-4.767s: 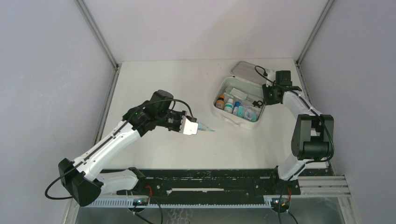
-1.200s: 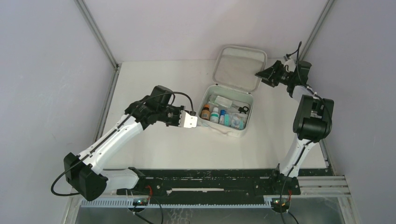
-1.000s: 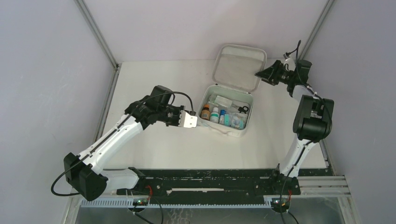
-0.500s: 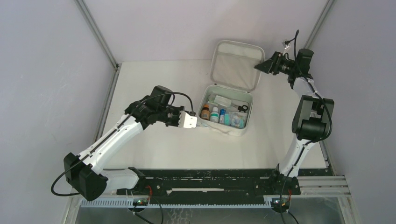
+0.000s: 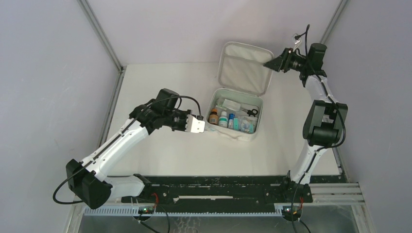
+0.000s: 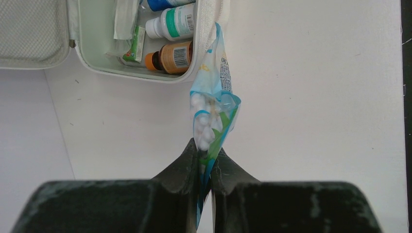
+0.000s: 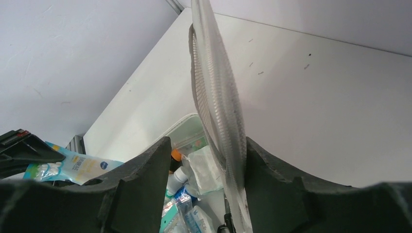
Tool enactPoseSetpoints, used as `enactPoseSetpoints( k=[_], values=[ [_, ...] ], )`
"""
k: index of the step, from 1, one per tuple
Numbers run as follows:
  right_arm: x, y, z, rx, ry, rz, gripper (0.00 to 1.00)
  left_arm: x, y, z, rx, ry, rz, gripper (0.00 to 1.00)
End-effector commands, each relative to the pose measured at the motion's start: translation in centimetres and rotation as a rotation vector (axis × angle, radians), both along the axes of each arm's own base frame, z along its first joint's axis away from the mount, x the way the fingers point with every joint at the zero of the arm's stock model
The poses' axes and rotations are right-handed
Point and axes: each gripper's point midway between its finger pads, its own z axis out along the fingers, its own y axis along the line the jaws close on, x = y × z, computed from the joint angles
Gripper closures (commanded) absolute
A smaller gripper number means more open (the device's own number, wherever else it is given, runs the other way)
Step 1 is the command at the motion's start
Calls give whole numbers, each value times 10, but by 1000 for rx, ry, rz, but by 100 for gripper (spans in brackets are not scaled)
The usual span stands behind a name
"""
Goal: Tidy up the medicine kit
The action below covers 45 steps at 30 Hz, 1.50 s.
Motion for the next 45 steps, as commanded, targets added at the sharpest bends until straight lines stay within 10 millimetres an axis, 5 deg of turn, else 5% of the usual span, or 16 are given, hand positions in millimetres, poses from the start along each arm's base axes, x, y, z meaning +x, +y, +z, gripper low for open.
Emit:
enactPoseSetpoints(
  k=[1,16,26,33,45],
  values=[
    [-14,10,55,-39,-154,45,48,11,-5,34,-49,-84,-9,86],
    [-29,23,75,-39,-185,80,53,9,-4,34,-52,-88,-10,87],
    [-45,31,80,-54,-193,97,73,7,-4,47,-59,-88,-12,87],
    [-59,36,76,-72,-185,83,83,3,-10,71,-99,-78,-24,87],
    [-118,54,61,-83,-180,198,95,10,-29,134,-186,-125,-49,93]
  ],
)
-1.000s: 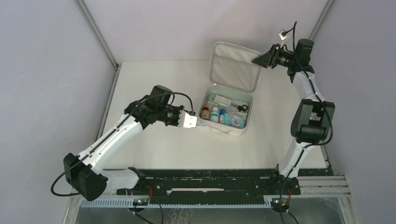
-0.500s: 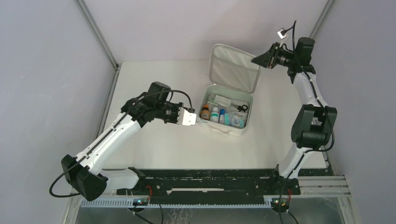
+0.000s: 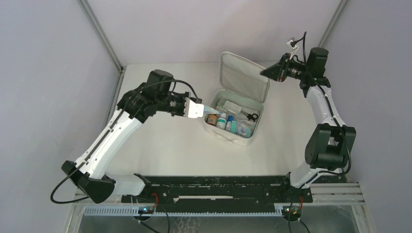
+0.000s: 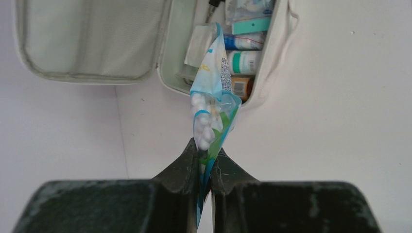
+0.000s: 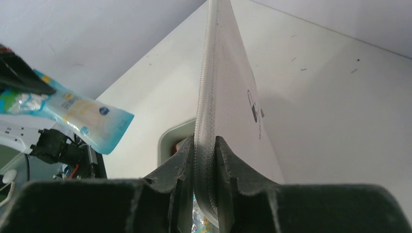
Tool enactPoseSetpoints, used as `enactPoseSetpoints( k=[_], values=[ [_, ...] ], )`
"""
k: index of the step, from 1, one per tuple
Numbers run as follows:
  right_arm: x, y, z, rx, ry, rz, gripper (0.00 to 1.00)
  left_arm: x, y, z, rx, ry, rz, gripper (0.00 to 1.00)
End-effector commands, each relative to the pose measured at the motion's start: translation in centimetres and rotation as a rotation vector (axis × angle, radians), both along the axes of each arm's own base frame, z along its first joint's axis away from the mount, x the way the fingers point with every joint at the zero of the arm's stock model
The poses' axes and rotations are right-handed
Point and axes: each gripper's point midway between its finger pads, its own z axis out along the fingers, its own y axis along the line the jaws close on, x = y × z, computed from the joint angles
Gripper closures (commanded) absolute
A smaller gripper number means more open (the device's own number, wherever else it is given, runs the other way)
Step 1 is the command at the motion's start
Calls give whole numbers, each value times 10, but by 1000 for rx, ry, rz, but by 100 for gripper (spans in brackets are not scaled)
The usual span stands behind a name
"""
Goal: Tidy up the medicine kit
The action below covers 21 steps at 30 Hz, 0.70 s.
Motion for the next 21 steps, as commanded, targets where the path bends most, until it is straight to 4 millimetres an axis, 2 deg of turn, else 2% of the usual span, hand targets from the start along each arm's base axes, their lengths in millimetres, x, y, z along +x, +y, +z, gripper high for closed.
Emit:
enactPoseSetpoints(
  k=[1,7,13,21],
  values=[
    [-37,16,17,-25,-76,110,96,2,-12,44,-69,-42,-20,93],
    [-63,22,17,-43,-91,161,99,19,-28,78,-89,-112,-22,97],
    [-79,28,13,-56,-84,194,100,36,-55,108,-116,-175,-34,99],
    [-83,29,10,-80,-83,178,100,65,-90,115,-99,-243,-39,99]
  ],
)
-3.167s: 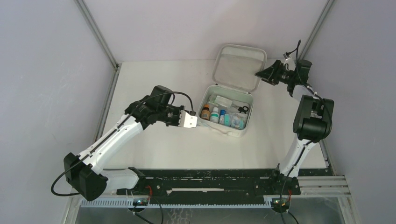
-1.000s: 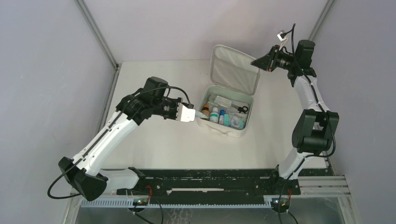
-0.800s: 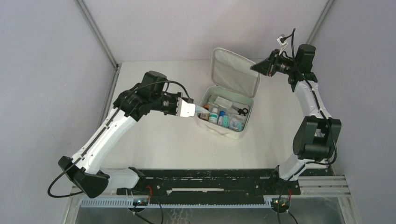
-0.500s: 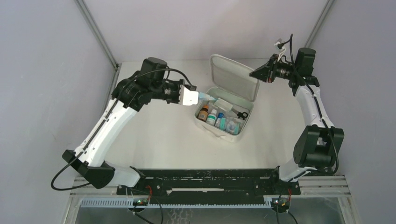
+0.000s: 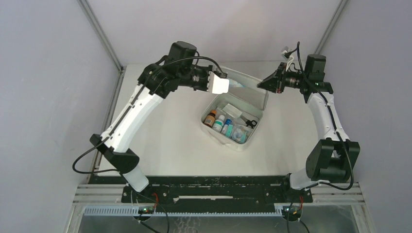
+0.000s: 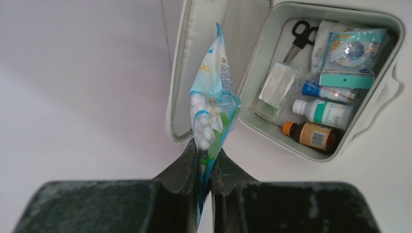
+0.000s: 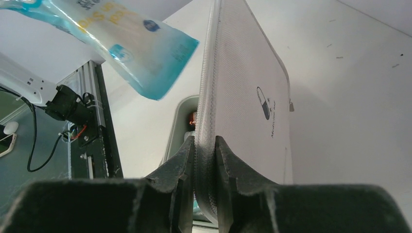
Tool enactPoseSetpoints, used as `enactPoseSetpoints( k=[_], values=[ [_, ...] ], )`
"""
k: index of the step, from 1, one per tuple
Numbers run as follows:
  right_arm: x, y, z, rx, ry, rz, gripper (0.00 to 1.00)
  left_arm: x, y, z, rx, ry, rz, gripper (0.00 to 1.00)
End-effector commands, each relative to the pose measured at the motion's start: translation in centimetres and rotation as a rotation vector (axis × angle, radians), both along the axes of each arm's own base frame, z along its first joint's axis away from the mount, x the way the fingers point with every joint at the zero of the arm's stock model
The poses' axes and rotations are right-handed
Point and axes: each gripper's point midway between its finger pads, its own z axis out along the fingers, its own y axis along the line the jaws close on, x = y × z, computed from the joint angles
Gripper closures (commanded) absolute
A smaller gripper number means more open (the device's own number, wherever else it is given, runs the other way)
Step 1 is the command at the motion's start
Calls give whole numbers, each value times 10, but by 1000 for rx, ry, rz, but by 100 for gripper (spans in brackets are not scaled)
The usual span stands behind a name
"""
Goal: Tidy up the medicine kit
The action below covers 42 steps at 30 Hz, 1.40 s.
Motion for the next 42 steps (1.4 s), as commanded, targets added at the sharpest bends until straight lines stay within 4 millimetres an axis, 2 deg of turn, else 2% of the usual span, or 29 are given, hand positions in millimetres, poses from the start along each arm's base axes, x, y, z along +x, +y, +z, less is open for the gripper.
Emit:
enactPoseSetpoints(
  k=[1,11,20,26,37,42],
  values=[
    [-18,7,13,2,-21,29,100,14,-12,24,-25,-88,20,100],
    [-18,10,14,-11,-33,20,100,45,-23,10,7,-113,93,100],
    [-18,16,12,-31,-53,26,100,54,-31,-1,9,-92,109,98],
    [-19,19,12,-33,-50,28,100,56,-49,-13,-13,-47,99,94],
    [-17,20,11,-32,-38,18,100,70,-88,-33,-99,59,148,79],
    [-15,18,9,-28,-21,10,100,76,-88,-39,-109,81,218,64]
  ],
)
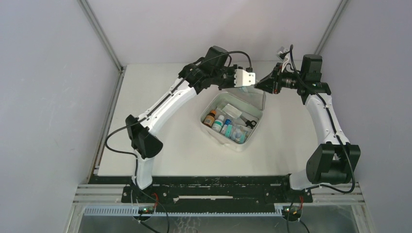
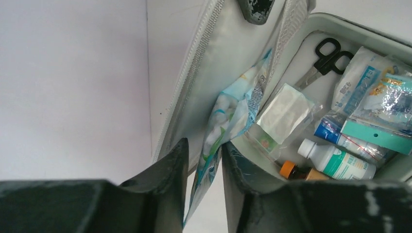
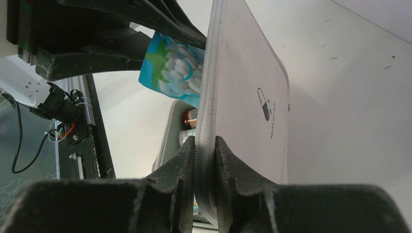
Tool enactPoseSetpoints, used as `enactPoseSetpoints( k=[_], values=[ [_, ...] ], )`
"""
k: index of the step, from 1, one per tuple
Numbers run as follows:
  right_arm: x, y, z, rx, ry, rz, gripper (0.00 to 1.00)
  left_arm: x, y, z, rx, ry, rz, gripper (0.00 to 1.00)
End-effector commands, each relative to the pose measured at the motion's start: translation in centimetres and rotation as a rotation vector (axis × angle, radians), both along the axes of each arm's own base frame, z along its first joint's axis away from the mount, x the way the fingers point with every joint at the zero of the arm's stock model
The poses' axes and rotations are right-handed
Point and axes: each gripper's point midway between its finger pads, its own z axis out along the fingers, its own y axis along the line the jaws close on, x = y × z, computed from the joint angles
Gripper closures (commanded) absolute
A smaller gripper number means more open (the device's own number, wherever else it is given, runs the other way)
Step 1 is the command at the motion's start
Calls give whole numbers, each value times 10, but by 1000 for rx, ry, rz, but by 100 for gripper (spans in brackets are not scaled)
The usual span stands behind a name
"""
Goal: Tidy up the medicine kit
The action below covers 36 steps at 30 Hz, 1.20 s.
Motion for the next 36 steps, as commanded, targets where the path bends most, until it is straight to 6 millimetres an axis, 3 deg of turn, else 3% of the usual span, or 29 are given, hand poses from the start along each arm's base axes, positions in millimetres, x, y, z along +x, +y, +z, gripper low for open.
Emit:
enactPoseSetpoints(
  k=[1,9,12,17,26,36],
  values=[
    [-10,6,10,25,7,23,100,5,-7,42,-124,-45,73,60],
    [-9,3,10,30,12,17,100,-12,13,56,-125,-68,78,32],
    [-8,3,8,33,18,16,100,-15,15,65,-141,-74,73,26],
    [-8,2,8,35,18,17,100,-18,13,71,-157,-72,54,29],
    [-8,1,5,40,34,12,100,-8,6,40,-140,-7,77,44],
    [-7,-2,5,42,36,7,100,3,3,8,-109,51,28,38]
  ],
)
